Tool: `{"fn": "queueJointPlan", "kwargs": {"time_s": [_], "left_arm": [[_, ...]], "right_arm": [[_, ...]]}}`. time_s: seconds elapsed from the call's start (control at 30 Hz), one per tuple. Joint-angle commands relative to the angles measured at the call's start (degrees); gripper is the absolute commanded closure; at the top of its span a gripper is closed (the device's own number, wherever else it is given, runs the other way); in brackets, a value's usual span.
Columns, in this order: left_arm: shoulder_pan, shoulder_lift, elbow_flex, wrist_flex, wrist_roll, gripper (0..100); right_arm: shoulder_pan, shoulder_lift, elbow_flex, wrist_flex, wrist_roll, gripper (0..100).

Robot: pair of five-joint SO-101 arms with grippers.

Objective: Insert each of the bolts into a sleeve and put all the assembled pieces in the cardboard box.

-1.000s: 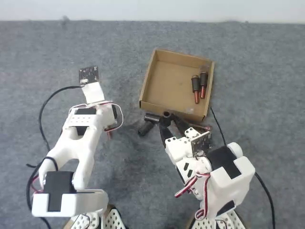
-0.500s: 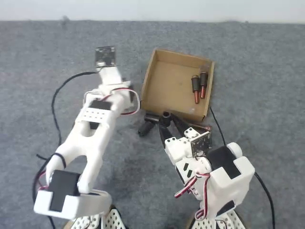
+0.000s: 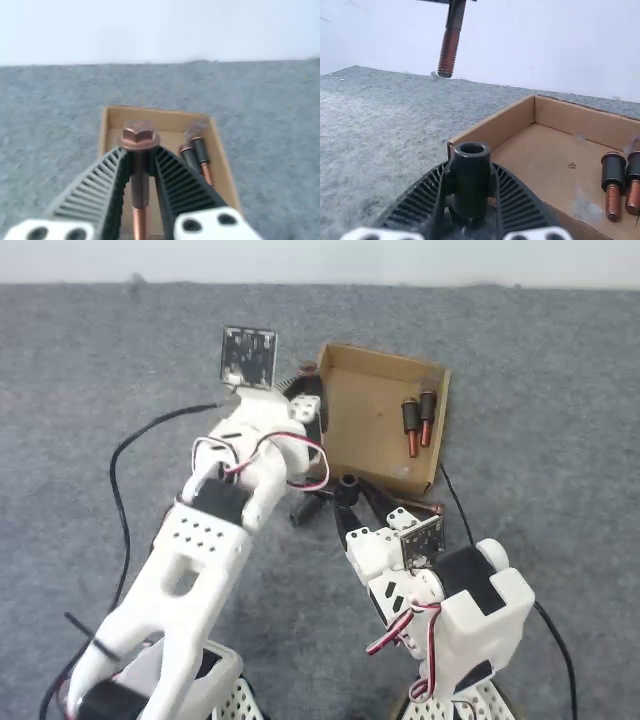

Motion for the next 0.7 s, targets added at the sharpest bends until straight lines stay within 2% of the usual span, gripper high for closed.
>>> {"fn": "queueJointPlan", "kwargs": {"time_s": [0.0,0.23,0.43,0.6,0.67], "left_arm": [[3.69,-8.97,2.33,-1.67,-0.35,99],[9.14,-18.02,9.8,-1.67,-0.26,99],[11.16,-23.65,13.41,-1.58,-0.18,99],[10.73,-23.82,14.99,-1.76,7.03,99],[10.73,-23.82,15.25,-4.22,8.09,99]], "right_arm": [[-0.13,-0.75,1.23,-1.45,0.88,99.1],[-0.22,-0.92,1.41,-1.45,0.79,99.1],[-0.22,-1.01,1.41,-3.56,0.79,99.1],[-1.54,-1.01,1.49,-3.82,0.79,99.1],[-1.71,-1.01,1.49,-3.82,0.79,99.1]]}}
